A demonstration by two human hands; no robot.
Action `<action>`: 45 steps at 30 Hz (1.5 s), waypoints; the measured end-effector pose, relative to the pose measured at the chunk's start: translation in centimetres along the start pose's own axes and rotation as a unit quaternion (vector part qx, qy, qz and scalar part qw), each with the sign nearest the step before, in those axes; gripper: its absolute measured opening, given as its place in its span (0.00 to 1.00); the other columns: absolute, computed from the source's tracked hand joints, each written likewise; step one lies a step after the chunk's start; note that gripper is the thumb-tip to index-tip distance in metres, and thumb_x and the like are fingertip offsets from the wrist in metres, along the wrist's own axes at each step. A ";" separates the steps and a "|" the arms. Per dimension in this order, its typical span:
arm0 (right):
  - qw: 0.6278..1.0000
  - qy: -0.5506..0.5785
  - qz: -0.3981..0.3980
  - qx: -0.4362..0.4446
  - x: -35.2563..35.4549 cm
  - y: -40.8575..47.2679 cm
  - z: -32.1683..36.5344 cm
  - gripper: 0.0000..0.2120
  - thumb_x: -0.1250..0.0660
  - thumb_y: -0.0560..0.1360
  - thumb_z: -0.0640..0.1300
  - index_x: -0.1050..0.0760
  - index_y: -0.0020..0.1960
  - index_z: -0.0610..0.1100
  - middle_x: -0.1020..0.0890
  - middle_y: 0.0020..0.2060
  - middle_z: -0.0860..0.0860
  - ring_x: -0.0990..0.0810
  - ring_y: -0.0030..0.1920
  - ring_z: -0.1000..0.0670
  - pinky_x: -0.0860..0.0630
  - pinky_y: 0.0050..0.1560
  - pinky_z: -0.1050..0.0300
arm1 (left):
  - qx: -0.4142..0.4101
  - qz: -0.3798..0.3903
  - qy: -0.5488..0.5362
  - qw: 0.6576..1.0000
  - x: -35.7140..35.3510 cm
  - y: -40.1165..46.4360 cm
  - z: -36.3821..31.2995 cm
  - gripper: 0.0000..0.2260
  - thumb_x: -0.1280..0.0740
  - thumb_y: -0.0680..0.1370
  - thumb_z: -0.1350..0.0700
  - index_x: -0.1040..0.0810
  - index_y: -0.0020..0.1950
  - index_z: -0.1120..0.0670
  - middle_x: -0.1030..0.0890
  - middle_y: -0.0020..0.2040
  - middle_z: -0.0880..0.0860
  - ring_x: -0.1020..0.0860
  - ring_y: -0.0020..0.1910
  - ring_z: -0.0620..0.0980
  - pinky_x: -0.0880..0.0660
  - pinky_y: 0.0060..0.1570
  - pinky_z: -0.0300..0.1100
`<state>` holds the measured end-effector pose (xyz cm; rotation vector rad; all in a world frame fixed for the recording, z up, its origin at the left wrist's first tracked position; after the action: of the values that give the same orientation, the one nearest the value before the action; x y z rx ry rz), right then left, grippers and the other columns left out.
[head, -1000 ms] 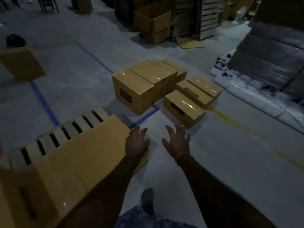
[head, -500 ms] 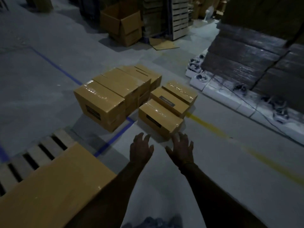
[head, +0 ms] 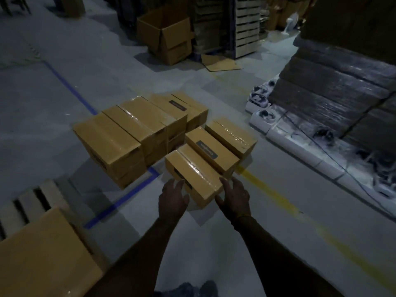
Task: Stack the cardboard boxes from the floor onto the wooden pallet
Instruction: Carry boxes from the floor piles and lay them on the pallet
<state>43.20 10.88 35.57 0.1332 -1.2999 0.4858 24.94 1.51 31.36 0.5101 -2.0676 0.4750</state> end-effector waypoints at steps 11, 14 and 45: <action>0.998 0.022 0.040 0.051 3.0 14.3 -4.3 0.32 0.36 0.80 0.57 0.45 0.79 0.55 0.44 0.79 0.45 0.44 0.78 0.42 0.40 0.76 0.39 | 0.071 -0.019 0.003 0.997 -2.8 10.9 -6.0 0.26 0.37 0.81 0.45 0.37 0.78 0.48 0.39 0.78 0.57 0.40 0.77 0.57 0.32 0.68 0.55; 0.995 0.017 0.057 0.076 3.0 18.9 -4.2 0.32 0.36 0.80 0.57 0.44 0.79 0.54 0.45 0.79 0.46 0.44 0.78 0.43 0.40 0.76 0.41 | 0.093 -0.022 0.011 0.995 -3.6 14.9 -6.0 0.27 0.37 0.81 0.45 0.38 0.78 0.48 0.40 0.78 0.57 0.40 0.77 0.58 0.31 0.67 0.55; 0.928 -0.074 0.294 0.218 -30.9 66.8 -10.2 0.31 0.43 0.81 0.62 0.49 0.81 0.56 0.51 0.81 0.48 0.43 0.79 0.45 0.35 0.73 0.49 | 0.385 0.010 -0.119 0.915 -35.9 52.0 4.1 0.28 0.40 0.80 0.39 0.38 0.79 0.46 0.41 0.80 0.55 0.35 0.75 0.58 0.30 0.66 0.55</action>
<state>18.76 65.81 -8.09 0.1507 -1.3545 1.3025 12.18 49.11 -8.34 1.0455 -2.0562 1.3133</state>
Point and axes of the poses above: each hand's wrist, its own y-axis towards the middle knuckle, its own x-axis out of the back of the hand, z = x × y, the point moved 1 cm from there along y, towards the middle knuckle
